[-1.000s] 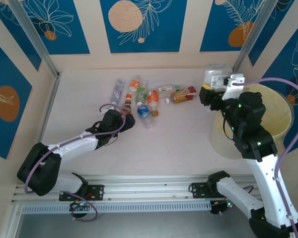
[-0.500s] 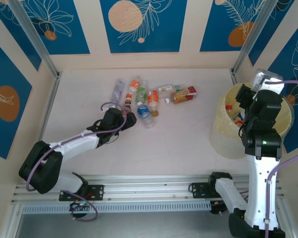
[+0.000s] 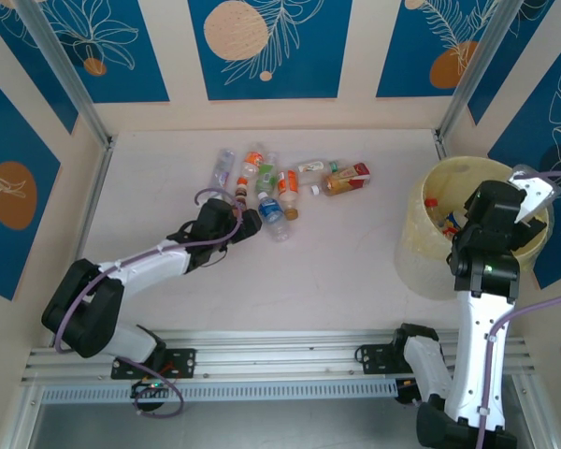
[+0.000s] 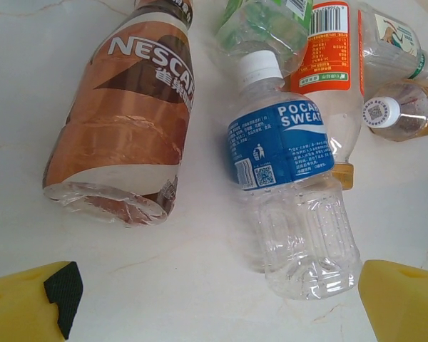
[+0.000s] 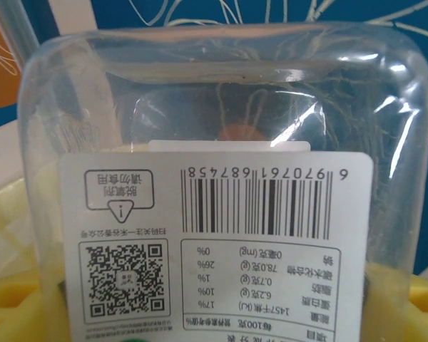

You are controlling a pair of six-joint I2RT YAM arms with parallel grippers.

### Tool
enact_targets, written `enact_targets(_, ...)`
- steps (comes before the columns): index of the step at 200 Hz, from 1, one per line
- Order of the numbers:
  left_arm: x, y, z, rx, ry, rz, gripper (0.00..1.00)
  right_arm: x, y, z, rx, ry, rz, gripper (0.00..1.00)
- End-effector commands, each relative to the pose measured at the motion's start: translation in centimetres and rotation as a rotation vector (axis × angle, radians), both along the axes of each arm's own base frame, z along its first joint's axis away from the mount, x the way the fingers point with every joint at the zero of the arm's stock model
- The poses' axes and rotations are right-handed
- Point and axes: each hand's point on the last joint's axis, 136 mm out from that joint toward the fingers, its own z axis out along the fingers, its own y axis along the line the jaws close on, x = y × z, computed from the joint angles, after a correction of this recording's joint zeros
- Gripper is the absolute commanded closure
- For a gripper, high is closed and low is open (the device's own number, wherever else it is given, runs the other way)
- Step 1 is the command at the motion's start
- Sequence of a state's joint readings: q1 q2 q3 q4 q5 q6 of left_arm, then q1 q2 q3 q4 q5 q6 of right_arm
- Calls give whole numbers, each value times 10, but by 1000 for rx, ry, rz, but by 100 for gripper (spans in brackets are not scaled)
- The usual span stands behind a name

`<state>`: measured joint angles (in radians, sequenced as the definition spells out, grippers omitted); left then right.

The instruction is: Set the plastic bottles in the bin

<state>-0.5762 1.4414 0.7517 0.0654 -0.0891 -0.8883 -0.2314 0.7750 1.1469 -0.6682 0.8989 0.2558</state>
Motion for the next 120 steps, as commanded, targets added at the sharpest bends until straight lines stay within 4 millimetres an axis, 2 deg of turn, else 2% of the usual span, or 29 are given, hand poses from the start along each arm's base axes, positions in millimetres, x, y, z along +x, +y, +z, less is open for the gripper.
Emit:
enact_targets(1,8,-4,5,-12,2,-15,0,-14,-5,4,34,-80,-78,8)
enact_targets(6,8,-4,5,-13,4,-16,0,-14,-4,1,45,-76,-77,0)
enact_targets(32,8,-7,3,-16,15,-24,0,-12,0,-4,77,-79,-56,0)
enact_targets(80,9,-8,1,-16,24,-24,0,-17,2,5,82,-135,-51,1)
enact_targets(120,9,-11,-2,-23,37,-36,0,-9,11,5,107,-153,17,0)
